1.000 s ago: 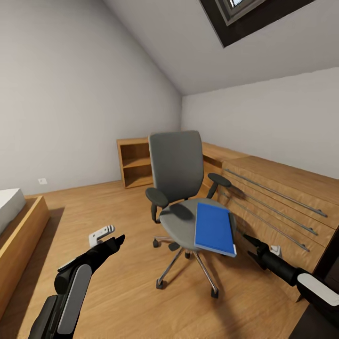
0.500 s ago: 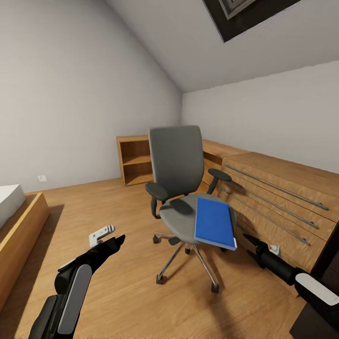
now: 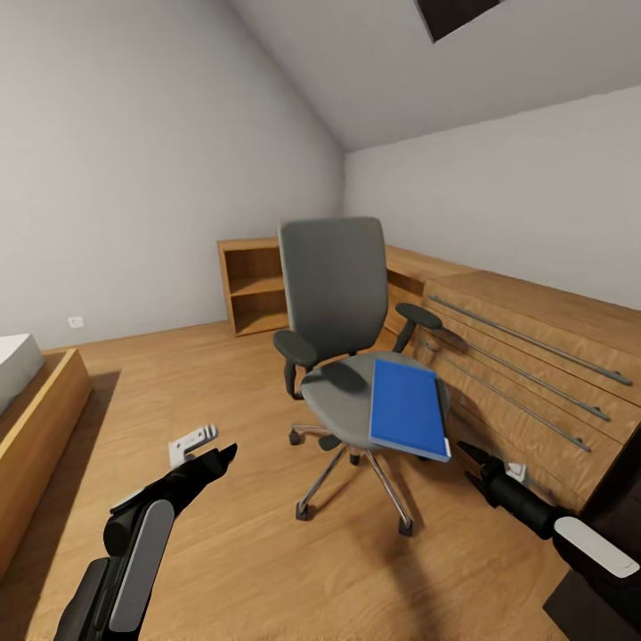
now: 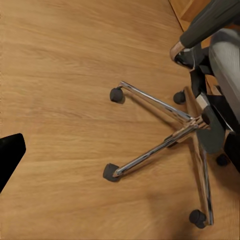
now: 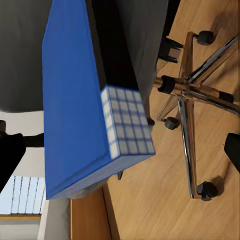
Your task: In the bedroom, organize the workspace by keeping the computer under the desk, ensuring the monitor is on the desk, placing the keyboard on the desk next to the monitor, placing the mouse on the desk next to the keyboard, moving the folder from the swivel chair onto the desk next to the mouse, stacking the notebook on top of the folder with the pen on top of the notebook, and positioning the swivel chair next to the desk.
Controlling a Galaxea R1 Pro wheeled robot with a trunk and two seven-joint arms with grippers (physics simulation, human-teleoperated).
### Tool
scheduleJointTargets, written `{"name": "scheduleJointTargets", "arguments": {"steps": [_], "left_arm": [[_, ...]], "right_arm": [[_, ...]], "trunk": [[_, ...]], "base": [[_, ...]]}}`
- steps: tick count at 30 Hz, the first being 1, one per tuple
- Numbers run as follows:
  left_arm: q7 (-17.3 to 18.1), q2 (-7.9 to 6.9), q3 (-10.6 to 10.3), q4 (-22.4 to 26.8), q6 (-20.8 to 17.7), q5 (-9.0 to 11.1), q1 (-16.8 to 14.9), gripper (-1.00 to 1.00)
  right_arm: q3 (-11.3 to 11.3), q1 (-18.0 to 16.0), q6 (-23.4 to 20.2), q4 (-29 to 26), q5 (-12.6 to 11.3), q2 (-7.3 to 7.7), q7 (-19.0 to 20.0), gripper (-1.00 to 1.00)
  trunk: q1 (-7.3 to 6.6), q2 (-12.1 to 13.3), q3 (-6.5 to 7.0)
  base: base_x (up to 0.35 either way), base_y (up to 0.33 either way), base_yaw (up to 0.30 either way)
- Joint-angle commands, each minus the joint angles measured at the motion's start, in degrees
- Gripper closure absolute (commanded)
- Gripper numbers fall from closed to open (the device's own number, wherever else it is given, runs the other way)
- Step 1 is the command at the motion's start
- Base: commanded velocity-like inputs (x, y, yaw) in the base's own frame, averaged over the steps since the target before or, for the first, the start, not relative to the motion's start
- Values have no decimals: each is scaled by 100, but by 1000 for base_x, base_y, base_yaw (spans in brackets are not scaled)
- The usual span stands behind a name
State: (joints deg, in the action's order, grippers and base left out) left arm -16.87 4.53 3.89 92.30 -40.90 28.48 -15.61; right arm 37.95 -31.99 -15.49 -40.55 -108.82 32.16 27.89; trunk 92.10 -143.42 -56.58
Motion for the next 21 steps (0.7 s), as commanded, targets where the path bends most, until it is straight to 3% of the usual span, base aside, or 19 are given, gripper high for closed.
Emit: {"name": "scheduleJointTargets", "arguments": {"steps": [1, 7, 13, 21], "left_arm": [[-44, 4, 6, 7, -23, 61, -4, -100], [-44, 4, 6, 7, -23, 61, -4, -100], [-37, 4, 2, 7, -23, 67, -4, -100], [-11, -2, -2, 7, -23, 69, -4, -100]], "right_arm": [[34, -9, -8, 3, -61, -2, 23, -100], [36, -9, -7, 3, -61, -21, 23, -100], [43, -9, -6, 1, -60, -31, 28, -100], [37, -9, -6, 44, -60, -214, 26, -100]], "trunk": [[1, -5, -29], [17, -13, -162], [17, -13, -162], [17, -13, -162]], "base": [[0, 0, 0], [0, 0, 0], [0, 0, 0], [0, 0, 0]]}}
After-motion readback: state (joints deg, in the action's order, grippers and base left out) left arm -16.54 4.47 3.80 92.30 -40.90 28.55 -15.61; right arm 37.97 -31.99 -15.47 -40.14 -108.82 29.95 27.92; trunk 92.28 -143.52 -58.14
